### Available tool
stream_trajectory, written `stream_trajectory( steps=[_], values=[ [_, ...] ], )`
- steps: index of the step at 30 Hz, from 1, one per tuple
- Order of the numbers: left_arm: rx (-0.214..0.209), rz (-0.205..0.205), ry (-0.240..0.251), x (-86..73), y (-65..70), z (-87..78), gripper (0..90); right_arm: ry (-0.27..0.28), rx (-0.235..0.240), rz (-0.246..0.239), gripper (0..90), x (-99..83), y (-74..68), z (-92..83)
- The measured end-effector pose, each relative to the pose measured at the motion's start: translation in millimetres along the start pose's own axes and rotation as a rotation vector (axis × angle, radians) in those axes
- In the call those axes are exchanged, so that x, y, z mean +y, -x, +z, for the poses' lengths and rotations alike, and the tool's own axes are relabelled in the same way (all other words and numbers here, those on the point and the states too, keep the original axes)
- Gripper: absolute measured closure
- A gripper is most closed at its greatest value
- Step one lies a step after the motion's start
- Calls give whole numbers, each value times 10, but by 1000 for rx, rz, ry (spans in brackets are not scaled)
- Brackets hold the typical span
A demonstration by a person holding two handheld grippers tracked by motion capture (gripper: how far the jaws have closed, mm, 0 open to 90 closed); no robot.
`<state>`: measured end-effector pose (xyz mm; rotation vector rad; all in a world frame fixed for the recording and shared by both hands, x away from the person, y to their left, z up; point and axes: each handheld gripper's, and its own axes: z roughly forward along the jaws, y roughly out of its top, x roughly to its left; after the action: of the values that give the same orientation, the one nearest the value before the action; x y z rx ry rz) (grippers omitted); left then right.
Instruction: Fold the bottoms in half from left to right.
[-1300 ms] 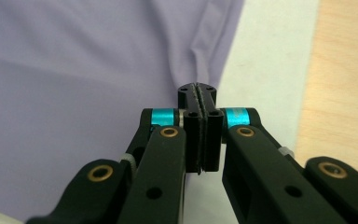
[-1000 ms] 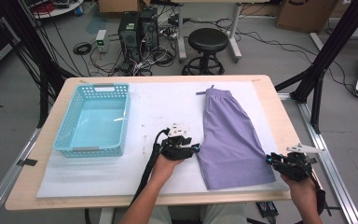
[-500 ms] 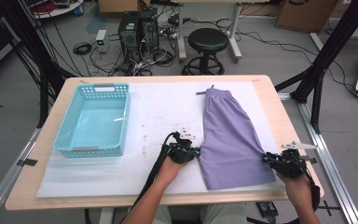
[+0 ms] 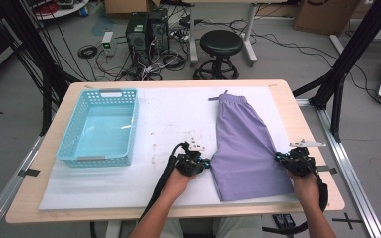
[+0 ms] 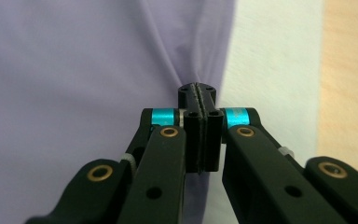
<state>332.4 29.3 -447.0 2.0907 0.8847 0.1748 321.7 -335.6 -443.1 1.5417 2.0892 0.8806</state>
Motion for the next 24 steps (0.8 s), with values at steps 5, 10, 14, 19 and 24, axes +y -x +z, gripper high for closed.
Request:
stream_trajectory(
  steps=[5,10,14,19,24],
  values=[
    [15,-50,59,14,-54,-73,795,41,-7,29,791,12,57,-91],
    [11,-109,98,39,-88,-17,593,54,11,38,759,66,77,-62],
    [-15,-107,72,48,-57,88,568,18,18,27,694,100,33,66],
    [-12,-52,30,53,28,153,743,-1,-3,54,793,81,58,102],
    [-9,-47,-5,46,39,101,886,-13,25,68,896,81,81,81]
  ],
)
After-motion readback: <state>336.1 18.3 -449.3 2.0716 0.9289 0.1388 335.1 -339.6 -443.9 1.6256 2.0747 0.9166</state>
